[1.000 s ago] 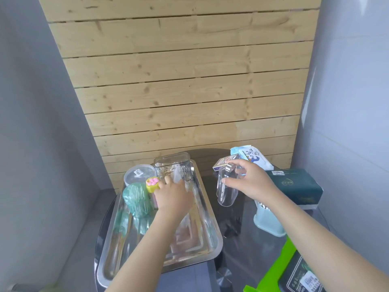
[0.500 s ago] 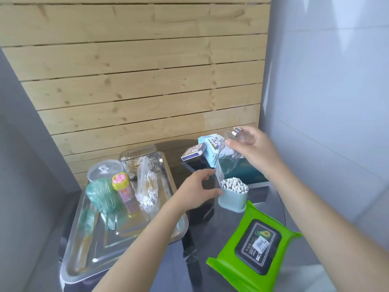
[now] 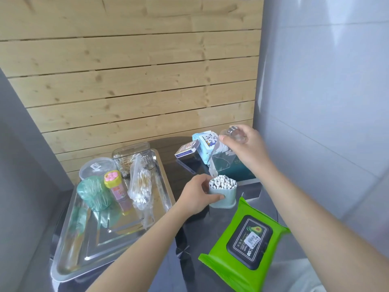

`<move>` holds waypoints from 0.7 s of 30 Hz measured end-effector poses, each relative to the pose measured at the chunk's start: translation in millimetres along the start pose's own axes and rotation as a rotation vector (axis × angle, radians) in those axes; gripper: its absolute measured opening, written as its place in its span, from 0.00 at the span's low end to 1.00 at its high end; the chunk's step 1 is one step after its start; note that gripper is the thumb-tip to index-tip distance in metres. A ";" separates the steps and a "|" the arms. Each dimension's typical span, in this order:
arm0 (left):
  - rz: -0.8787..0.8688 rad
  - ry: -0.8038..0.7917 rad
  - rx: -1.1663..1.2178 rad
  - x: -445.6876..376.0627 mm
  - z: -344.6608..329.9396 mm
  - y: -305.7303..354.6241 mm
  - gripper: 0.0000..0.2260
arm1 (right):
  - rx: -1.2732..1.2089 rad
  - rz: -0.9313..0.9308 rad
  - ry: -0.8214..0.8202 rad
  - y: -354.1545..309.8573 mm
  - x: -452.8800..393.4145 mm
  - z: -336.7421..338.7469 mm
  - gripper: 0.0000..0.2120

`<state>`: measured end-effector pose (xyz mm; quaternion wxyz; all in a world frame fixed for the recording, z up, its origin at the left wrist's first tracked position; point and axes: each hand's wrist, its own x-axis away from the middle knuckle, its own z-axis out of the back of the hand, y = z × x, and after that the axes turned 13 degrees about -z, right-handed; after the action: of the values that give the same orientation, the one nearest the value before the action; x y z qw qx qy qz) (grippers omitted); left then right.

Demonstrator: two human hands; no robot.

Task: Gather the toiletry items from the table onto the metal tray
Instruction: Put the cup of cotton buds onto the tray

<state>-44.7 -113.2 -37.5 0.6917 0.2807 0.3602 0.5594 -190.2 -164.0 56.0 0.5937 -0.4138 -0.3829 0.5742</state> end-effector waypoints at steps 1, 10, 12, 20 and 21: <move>0.009 0.023 0.012 3.3 3.5 -1.5 0.19 | -0.016 -0.003 -0.003 -1.9 2.1 -1.6 0.30; 0.064 0.254 0.126 47.6 65.1 -4.7 0.19 | -0.104 0.062 -0.051 -11.2 16.1 -38.1 0.18; 0.048 0.333 0.064 54.7 72.1 -8.4 0.18 | -0.105 0.065 -0.081 -13.4 19.4 -52.4 0.16; 0.010 0.439 0.012 63.5 90.1 -17.0 0.19 | -0.179 -0.015 -0.132 -8.4 21.9 -87.7 0.25; 0.009 0.433 0.022 64.1 91.7 -17.4 0.19 | -0.199 -0.038 -0.129 -8.9 21.5 -89.3 0.25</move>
<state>47.2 -53.1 -9.6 0.5925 0.1632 0.5051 0.6059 -102.9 -147.1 31.3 0.5347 -0.4257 -0.4832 0.5472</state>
